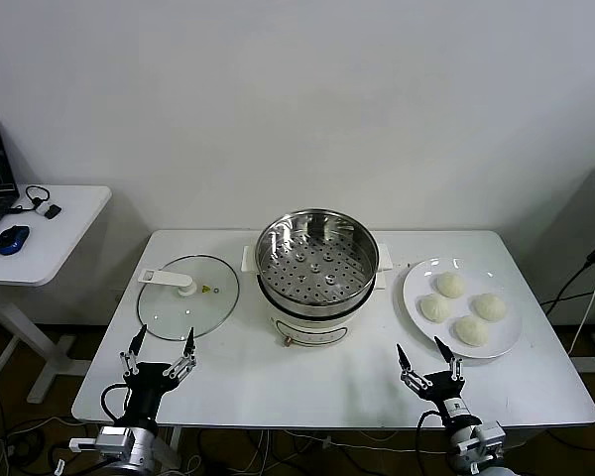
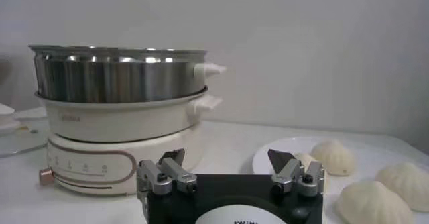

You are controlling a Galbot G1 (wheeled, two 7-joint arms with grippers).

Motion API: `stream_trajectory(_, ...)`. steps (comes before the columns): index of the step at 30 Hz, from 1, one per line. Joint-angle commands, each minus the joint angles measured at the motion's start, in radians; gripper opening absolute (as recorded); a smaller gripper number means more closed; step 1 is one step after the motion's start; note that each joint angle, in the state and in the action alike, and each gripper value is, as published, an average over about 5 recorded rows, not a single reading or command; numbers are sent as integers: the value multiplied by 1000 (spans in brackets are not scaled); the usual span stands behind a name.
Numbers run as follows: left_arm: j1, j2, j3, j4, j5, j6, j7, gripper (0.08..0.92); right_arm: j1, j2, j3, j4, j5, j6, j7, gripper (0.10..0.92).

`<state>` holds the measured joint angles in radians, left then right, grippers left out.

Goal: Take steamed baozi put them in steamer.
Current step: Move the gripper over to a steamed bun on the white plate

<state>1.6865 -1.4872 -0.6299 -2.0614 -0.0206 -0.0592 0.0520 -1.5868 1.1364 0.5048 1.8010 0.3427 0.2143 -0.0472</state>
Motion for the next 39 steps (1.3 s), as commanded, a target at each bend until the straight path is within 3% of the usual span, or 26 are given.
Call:
stream_trajectory(1,-2,6,-1,-5,-3,-4,-2,823,42,-33,68,24,23,-10,-42,823)
stream_trajectory(7,-12,11,2,-13,0,-1,1,823,154,-202,182,7,88,-82,-199,823)
stream_trajectory(15,-26,13,14,0,5,-4,6,823,373,-547,161,-236,58,-104,-530,823)
stream_trajectory(21,-29,10,29,4,10,-12,5,823,557,-701,5,-394,-20,-91,-754,823)
stream_trajectory(31,-29,12,36,9,-1,-21,7,823,1260,-689,-688,-700,-234,-36,-987,823)
stream_trajectory(39,-30,14,29,-7,-18,-18,8,823,1698,-595,-1254,-889,-283,-15,-1086,823)
